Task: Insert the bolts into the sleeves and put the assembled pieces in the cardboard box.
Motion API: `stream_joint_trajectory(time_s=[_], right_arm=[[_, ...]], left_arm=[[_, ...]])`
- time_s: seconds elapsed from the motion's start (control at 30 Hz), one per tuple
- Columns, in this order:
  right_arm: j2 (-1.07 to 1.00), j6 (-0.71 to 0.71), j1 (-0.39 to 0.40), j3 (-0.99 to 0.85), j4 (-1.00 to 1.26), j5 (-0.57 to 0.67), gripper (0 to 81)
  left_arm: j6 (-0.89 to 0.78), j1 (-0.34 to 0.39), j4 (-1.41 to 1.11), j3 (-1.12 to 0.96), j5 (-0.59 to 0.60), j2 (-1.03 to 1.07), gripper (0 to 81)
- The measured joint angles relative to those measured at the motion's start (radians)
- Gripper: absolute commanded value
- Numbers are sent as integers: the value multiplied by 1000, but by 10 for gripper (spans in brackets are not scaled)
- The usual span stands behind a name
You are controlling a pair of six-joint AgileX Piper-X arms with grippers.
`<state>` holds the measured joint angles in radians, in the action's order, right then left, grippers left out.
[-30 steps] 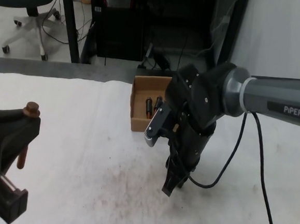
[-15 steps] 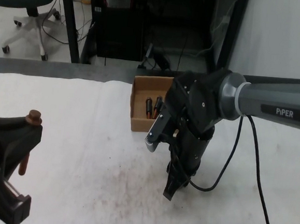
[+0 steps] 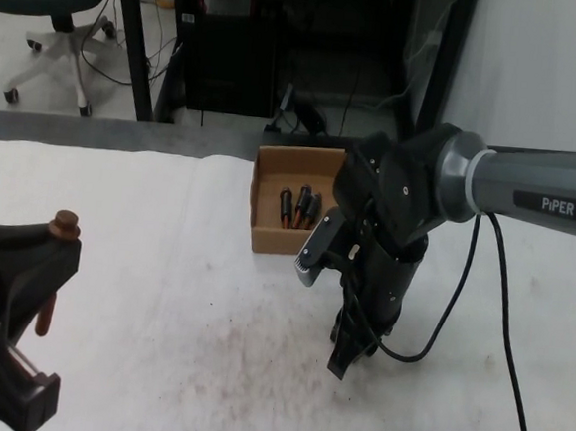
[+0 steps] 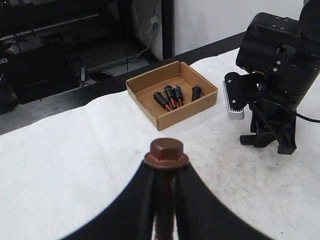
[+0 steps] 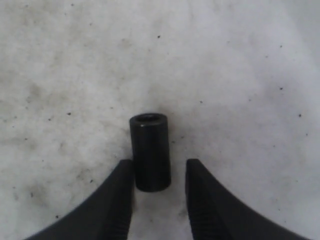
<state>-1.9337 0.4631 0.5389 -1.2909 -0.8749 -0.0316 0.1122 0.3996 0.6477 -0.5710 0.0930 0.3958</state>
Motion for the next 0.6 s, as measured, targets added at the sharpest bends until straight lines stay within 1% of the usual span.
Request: stream_joint_trajectory(time_s=[0.6], right_arm=[[0,0,0,0,35,0,336]], left_arm=[[0,0,-43,0,0,0,3]])
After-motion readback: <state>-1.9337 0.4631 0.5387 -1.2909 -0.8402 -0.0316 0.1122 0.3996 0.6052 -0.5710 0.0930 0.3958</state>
